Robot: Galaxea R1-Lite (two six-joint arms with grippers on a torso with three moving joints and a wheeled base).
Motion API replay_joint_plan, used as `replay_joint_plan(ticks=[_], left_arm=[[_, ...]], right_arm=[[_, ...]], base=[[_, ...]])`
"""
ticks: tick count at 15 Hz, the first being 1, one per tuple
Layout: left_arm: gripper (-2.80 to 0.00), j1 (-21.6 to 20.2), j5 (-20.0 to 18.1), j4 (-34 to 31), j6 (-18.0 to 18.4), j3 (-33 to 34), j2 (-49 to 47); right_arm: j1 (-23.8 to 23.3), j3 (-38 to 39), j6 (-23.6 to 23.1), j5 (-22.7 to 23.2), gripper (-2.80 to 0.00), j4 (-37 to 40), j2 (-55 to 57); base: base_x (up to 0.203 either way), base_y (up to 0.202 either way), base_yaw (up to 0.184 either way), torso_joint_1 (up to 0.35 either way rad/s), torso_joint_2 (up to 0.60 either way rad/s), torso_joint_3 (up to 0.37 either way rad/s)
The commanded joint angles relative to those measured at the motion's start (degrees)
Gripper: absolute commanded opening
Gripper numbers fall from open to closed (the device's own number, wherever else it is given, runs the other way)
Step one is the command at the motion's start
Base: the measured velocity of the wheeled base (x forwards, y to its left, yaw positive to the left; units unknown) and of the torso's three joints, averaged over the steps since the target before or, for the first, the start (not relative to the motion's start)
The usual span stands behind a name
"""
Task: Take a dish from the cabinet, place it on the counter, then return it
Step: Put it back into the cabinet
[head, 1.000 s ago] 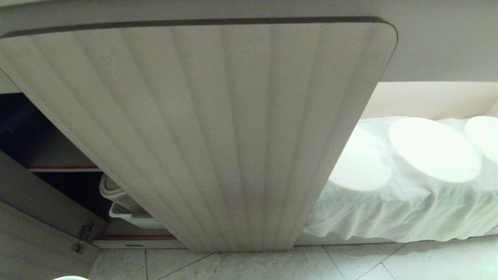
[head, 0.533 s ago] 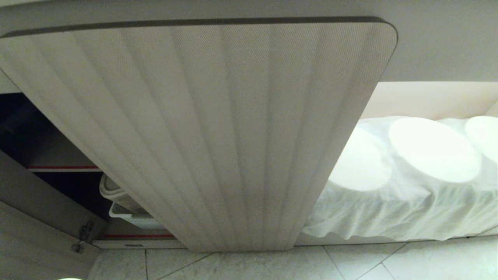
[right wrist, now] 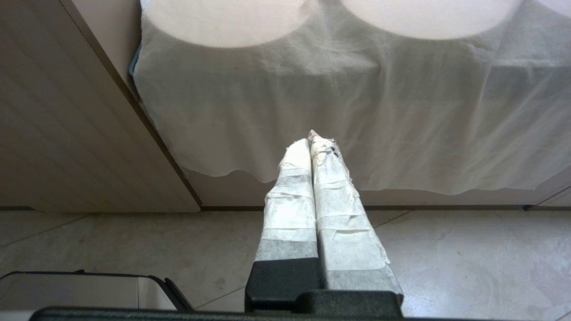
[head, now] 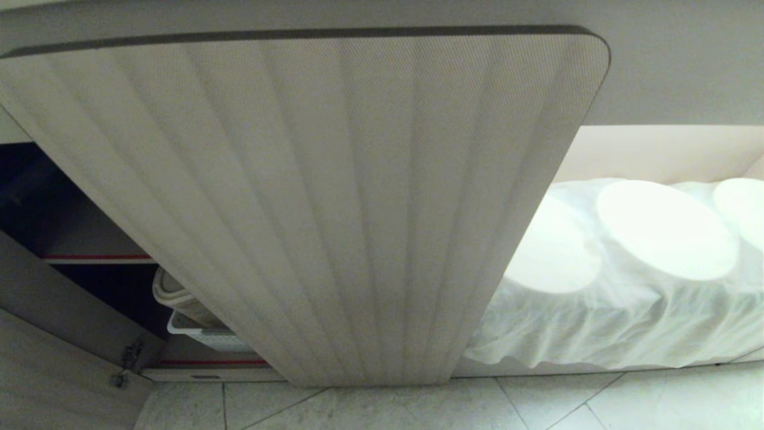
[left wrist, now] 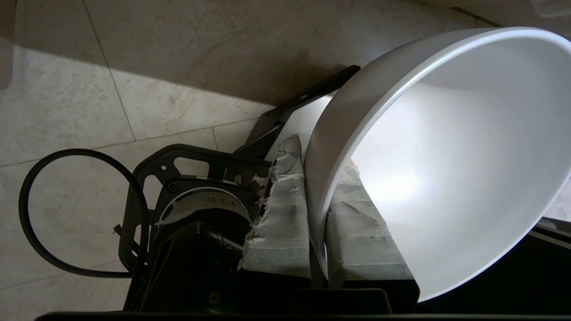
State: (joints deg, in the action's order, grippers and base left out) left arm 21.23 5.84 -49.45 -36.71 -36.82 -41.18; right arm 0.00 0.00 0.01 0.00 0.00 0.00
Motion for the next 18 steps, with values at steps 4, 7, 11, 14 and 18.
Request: replay_joint_plan(ticks=[4,7,11,14,18], left_arm=[[-2.8,0.04,-0.04,-0.3,-0.21,-0.01,-0.04],[-2.8,-0.05,-0.04,-0.3,-0.21,-0.01,-0.04],[-2.8,0.04,-0.04,-0.3,-0.21,-0.01,-0.13],[-2.8,0.04,-0.04,-0.3,-0.21,-0.01,-0.13],[-2.8,0.04,-0.04,-0.3,-0.21,0.08,-0.14]], right_arm=[[0.08,0.0,-0.01,0.0,-2.8,0.0,0.0],[0.0,0.0,-0.01,0.0,-2.8,0.0,0.0],[0.0,0.0,-0.01,0.0,-2.8,0.0,0.0],[0.0,0.0,-0.01,0.0,-2.8,0.0,0.0],[0.0,0.0,-0.01,0.0,-2.8,0.0,0.0]], base=[[0.0,0.0,0.0,0.0,0.0,0.0],[-0.001,0.032,-0.001,-0.001,0.0,0.001],[0.0,0.186,-0.001,0.002,0.0,0.005],[0.001,0.197,-0.001,0.002,0.0,0.002],[0.0,0.195,0.0,0.004,0.0,0.002]])
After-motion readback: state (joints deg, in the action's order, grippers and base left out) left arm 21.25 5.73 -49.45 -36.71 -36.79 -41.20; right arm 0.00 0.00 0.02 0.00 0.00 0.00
